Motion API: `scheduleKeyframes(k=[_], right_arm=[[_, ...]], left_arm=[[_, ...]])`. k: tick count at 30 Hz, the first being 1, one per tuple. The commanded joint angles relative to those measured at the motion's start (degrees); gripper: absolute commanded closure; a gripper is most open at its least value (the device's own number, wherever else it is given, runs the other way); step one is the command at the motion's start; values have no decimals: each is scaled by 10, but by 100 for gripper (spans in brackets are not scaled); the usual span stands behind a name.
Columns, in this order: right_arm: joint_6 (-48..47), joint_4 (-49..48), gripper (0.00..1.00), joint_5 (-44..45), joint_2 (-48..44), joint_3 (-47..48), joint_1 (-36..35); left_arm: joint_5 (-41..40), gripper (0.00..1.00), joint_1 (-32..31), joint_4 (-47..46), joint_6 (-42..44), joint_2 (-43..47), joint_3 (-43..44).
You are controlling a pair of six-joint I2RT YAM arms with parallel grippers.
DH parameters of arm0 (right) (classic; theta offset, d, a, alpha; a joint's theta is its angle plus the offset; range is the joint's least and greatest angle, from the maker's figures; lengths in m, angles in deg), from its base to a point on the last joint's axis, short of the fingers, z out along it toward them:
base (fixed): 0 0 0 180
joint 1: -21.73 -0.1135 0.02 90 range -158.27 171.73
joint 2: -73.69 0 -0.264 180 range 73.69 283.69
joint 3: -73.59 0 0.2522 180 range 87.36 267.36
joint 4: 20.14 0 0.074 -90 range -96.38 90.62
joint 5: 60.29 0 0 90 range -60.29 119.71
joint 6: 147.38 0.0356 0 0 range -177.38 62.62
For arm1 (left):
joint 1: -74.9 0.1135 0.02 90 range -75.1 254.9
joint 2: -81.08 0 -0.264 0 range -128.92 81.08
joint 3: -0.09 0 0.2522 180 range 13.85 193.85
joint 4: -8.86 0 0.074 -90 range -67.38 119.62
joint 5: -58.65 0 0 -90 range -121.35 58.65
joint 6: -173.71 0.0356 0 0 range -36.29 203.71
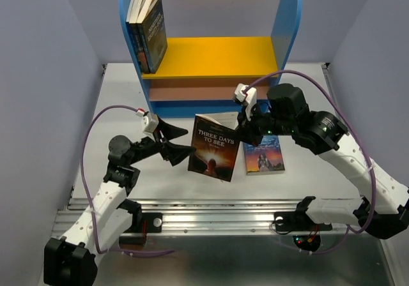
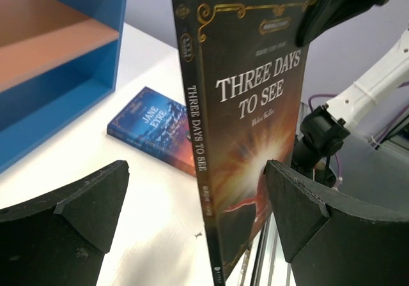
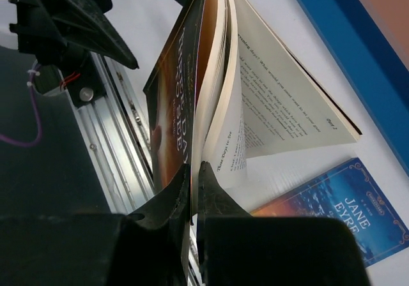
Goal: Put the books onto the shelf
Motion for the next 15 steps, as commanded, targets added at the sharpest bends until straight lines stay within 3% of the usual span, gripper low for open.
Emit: scheduleKeyframes(k=[1,11,12,15], right_arm=[[-16,-14,99,-46,-5,47,-4],[-29,-32,99,-88,12,54,-4],[-30,-31,99,-90,12,55,-4],[-33,-37,99,-95,16,59,-4]], left_arm=[[44,1,-4,-35,30,-15,23],[118,2,-25,-65,22,-55,39],[117,4,-35,-67,23,-56,40],[114,24,-40,-68,24,-63,37]])
